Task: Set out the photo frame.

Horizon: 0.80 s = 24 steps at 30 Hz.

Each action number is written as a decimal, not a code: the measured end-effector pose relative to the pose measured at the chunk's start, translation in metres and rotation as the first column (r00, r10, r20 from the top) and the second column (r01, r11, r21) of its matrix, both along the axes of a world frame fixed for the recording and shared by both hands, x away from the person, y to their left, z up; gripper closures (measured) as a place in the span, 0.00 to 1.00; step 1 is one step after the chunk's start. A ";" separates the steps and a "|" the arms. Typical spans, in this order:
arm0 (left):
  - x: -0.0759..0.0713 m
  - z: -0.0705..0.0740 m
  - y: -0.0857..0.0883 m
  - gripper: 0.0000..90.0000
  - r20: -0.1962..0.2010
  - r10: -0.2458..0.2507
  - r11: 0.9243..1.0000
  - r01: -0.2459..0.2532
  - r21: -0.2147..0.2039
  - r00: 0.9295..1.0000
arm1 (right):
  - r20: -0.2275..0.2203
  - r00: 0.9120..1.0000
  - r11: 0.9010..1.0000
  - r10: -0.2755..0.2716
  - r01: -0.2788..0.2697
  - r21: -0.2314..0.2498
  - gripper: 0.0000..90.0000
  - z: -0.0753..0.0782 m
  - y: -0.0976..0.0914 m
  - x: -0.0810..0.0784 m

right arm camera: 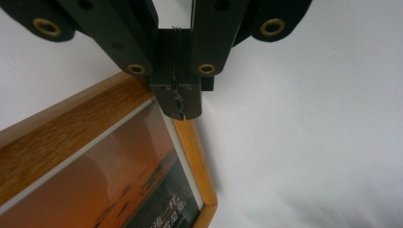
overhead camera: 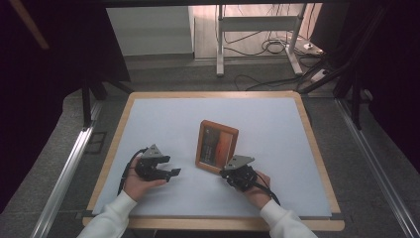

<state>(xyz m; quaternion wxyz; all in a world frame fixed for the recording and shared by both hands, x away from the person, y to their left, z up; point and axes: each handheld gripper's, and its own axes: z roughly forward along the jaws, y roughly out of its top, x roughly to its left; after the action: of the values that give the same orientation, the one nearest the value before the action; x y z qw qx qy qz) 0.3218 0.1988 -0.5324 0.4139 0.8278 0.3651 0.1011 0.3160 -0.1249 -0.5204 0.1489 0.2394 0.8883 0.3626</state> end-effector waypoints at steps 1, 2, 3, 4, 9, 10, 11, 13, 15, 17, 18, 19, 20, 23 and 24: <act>0.000 0.000 0.000 0.32 0.002 0.000 1.000 0.000 0.001 1.000 | 0.001 1.000 1.000 -0.001 0.001 -0.001 0.99 0.000 -0.001 0.000; 0.000 0.001 0.000 0.32 0.004 0.001 1.000 -0.001 0.004 1.000 | -0.002 1.000 1.000 -0.004 0.004 0.001 0.99 0.000 -0.001 0.000; 0.000 0.000 -0.001 0.32 0.006 0.002 1.000 -0.002 0.009 1.000 | -0.002 1.000 1.000 -0.004 0.004 0.003 0.99 0.000 -0.002 0.001; 0.000 0.000 -0.001 0.32 0.006 0.003 1.000 -0.003 0.010 1.000 | 0.001 1.000 1.000 -0.009 0.009 0.005 0.99 0.000 -0.003 0.001; 0.000 0.000 0.000 0.32 0.001 0.005 1.000 -0.005 0.008 1.000 | -0.002 1.000 1.000 -0.018 0.018 0.010 0.99 0.000 -0.006 0.003; 0.000 0.000 0.000 0.32 0.001 0.004 1.000 -0.004 0.009 1.000 | 0.000 1.000 1.000 -0.019 0.019 0.009 0.99 0.001 -0.007 0.003; 0.000 0.000 0.000 0.32 0.001 0.004 1.000 -0.004 0.009 1.000 | 0.001 1.000 1.000 -0.019 0.019 0.009 0.99 0.001 -0.007 0.004; 0.000 0.000 0.000 0.32 0.000 0.002 1.000 -0.002 0.009 1.000 | 0.001 1.000 1.000 -0.021 0.021 0.010 0.99 0.001 -0.008 0.004; 0.000 -0.001 0.000 0.32 -0.002 0.002 1.000 -0.002 0.010 1.000 | 0.002 1.000 1.000 -0.023 0.023 0.016 0.99 0.000 -0.009 0.005; 0.000 -0.001 0.000 0.32 -0.002 0.002 1.000 -0.002 0.010 1.000 | 0.000 1.000 1.000 -0.028 0.028 0.015 0.99 0.001 -0.010 0.005; 0.000 -0.001 0.000 0.32 -0.002 0.002 1.000 -0.002 0.010 1.000 | 0.002 1.000 0.999 -0.030 0.030 0.014 0.99 0.001 -0.011 0.005; 0.000 -0.001 0.000 0.32 -0.002 0.002 1.000 -0.002 0.010 1.000 | 0.004 1.000 0.999 -0.031 0.031 0.014 0.99 0.001 -0.012 0.006; 0.000 -0.001 0.000 0.32 -0.001 0.002 1.000 -0.002 0.011 1.000 | 0.003 0.999 0.999 -0.032 0.032 0.014 0.99 0.001 -0.012 0.006; 0.000 -0.001 0.000 0.32 -0.002 0.002 1.000 -0.002 0.011 1.000 | 0.004 0.999 0.999 -0.038 0.038 0.016 0.99 0.001 -0.014 0.007; 0.000 -0.001 0.000 0.32 -0.004 0.004 1.000 -0.004 0.010 1.000 | 0.006 0.999 0.999 -0.040 0.040 0.016 0.99 0.001 -0.015 0.007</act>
<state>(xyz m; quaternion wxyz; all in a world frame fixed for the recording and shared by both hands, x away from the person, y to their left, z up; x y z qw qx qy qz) 0.3220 0.1983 -0.5333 0.4089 0.8293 0.3670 0.1020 0.3234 -0.1394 -0.5193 0.1570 0.2572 0.8798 0.3675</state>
